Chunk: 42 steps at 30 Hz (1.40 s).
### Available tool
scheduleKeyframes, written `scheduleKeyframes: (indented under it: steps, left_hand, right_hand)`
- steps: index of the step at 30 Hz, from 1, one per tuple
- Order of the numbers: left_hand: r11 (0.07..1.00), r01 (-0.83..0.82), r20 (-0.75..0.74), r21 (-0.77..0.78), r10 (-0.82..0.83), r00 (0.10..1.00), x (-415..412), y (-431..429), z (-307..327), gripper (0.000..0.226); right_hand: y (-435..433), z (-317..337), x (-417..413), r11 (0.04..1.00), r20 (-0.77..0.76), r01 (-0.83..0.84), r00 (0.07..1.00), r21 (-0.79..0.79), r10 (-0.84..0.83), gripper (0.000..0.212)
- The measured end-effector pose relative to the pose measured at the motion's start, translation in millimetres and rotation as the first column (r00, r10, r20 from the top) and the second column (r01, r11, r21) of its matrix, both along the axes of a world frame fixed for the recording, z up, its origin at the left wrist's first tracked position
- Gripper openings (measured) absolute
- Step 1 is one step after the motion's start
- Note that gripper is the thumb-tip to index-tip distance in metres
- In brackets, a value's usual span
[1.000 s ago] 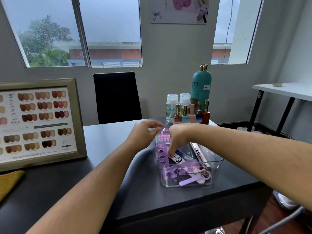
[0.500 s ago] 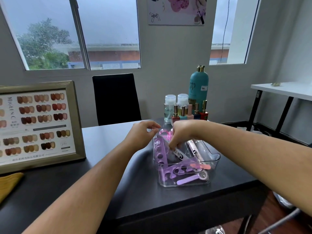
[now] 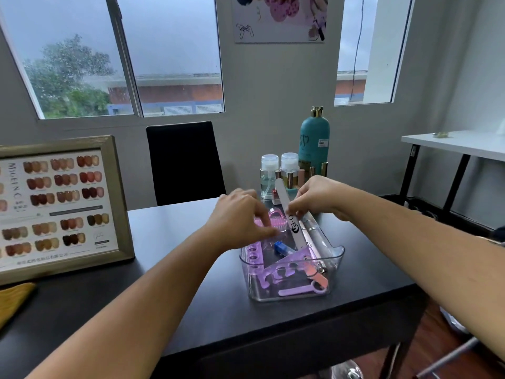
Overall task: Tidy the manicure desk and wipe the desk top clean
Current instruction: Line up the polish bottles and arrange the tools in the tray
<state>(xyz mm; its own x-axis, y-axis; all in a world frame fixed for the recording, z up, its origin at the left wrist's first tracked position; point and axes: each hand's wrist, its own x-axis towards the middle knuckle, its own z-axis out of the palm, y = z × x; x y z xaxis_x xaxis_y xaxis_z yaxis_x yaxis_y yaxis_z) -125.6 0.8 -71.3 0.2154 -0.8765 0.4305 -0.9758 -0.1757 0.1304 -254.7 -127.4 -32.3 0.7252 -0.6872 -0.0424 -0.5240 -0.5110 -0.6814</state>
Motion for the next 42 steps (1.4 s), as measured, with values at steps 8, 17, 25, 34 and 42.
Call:
scheduleKeyframes:
  steps: [8, 17, 25, 34, 42]
  left_hand:
    - [0.846, 0.269, -0.279, 0.46, -0.15, 0.949, -25.5, -5.0, 6.7, 0.019]
    - [0.913, 0.178, -0.389, 0.366, -0.023, 0.921, -16.2, -0.3, 18.8, 0.015]
    - [0.877, -0.165, -0.308, 0.451, 0.327, 0.893, -6.0, -21.1, 15.7, 0.028]
    - [0.776, -0.246, -0.111, 0.581, 0.375, 0.921, -19.5, -34.1, 18.5, 0.037]
    - [0.801, -0.352, 0.113, 0.485, 0.341, 0.933, -23.5, -34.5, 14.2, 0.038]
  right_hand:
    - [0.6, -6.7, -5.4, 0.999, 0.085, 0.018, 0.996, 0.033, -0.02, 0.019]
    - [-7.5, 4.1, -12.8, 0.993, 0.202, 0.097, 0.973, 0.061, -0.108, 0.014]
    - [-10.9, 2.5, -16.7, 0.984, 0.319, 0.166, 0.931, 0.058, -0.176, 0.018]
    - [-11.2, -8.6, -19.7, 0.98, 0.333, 0.146, 0.925, 0.134, -0.183, 0.016]
    - [-13.1, -9.2, -25.5, 0.983, 0.349, 0.13, 0.922, 0.131, -0.169, 0.023]
